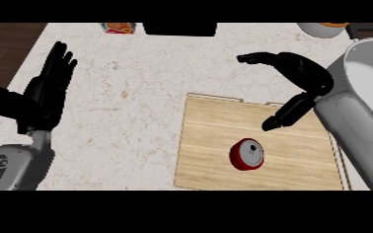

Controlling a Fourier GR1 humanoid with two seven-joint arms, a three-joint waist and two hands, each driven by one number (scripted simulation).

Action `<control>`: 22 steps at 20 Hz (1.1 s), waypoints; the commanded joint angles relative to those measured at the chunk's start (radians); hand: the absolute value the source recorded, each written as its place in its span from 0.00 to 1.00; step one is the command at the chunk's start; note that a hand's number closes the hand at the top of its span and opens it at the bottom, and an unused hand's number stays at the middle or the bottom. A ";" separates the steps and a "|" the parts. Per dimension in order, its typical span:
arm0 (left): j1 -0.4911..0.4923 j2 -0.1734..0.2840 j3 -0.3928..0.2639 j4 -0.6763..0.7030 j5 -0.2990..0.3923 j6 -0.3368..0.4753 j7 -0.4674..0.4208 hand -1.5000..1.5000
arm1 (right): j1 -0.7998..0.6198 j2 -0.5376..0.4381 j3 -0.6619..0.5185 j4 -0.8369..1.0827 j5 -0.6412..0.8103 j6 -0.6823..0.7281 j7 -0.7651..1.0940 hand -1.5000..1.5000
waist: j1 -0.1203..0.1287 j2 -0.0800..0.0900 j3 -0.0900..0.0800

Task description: Pick the can from the tray and place it in the pot

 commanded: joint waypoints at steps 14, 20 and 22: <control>-0.001 -0.037 -0.016 -0.062 -0.052 0.076 0.097 0.50 | -0.185 -0.220 0.365 -0.285 0.373 0.216 0.129 0.00 | -0.039 -0.018 -0.001; 0.089 -0.047 0.008 -0.069 -0.066 0.033 0.033 0.50 | -0.054 -0.182 0.395 -0.419 0.427 0.186 0.247 0.00 | -0.046 -0.017 -0.002; 0.032 -0.057 0.014 -0.078 -0.071 0.055 0.091 0.50 | -0.027 -0.194 0.384 -0.476 0.422 0.219 0.272 0.00 | -0.050 -0.017 -0.002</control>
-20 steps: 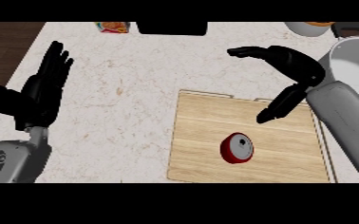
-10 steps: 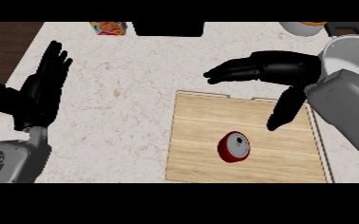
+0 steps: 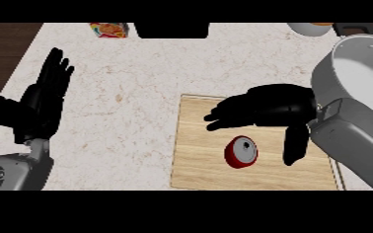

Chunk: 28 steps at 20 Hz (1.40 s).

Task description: Pick the can from the tray and place it in the pot

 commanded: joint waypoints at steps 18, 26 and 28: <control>0.012 -0.060 0.086 -0.042 -0.061 -0.089 0.045 0.50 | 0.211 0.135 -0.080 -0.090 0.332 0.080 0.006 0.00 | -0.002 0.001 0.000; 0.027 -0.093 0.089 -0.089 -0.115 -0.086 0.090 0.50 | 0.166 0.270 -0.079 0.101 0.492 0.042 -0.040 0.00 | 0.005 0.002 0.000; -0.003 -0.109 0.107 -0.012 -0.106 -0.122 0.029 0.50 | 0.192 0.287 -0.070 0.183 0.552 -0.040 -0.083 0.00 | 0.003 0.004 0.000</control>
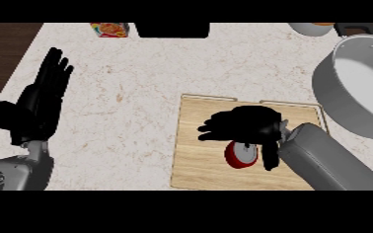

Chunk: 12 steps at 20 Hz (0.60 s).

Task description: Pick the can from the tray and place it in the pot

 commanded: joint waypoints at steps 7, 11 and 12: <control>-0.050 -0.022 0.040 0.052 -0.009 -0.025 -0.008 0.50 | -0.028 0.007 0.047 0.086 0.133 -0.089 -0.234 1.00 | 0.001 0.002 0.000; 0.015 -0.035 0.050 0.037 -0.032 -0.046 -0.047 0.50 | -0.004 0.040 0.003 0.126 0.173 -0.117 -0.264 1.00 | 0.001 0.000 0.000; -0.036 -0.046 0.024 -0.015 -0.038 -0.011 0.050 0.50 | 0.046 0.024 0.040 0.052 0.187 -0.107 -0.235 1.00 | -0.004 -0.001 0.000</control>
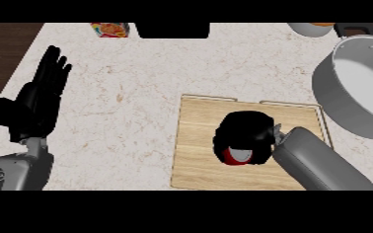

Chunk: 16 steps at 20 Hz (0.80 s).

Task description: Pick the can from the tray and place it in the pot

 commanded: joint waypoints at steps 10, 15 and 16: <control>0.059 0.007 0.058 -0.008 -0.012 0.020 -0.004 0.50 | 0.247 0.141 -0.335 0.082 -0.056 -0.098 0.562 1.00 | -0.090 -0.011 -0.002; 0.061 0.023 0.053 -0.023 0.014 -0.027 0.013 0.50 | 0.349 0.267 -0.319 -0.134 0.008 -0.158 0.864 1.00 | -0.046 -0.009 -0.001; 0.060 0.006 0.037 -0.033 -0.006 -0.006 0.012 0.50 | 0.392 0.304 -0.294 -0.191 0.018 -0.160 0.918 1.00 | -0.044 -0.009 -0.001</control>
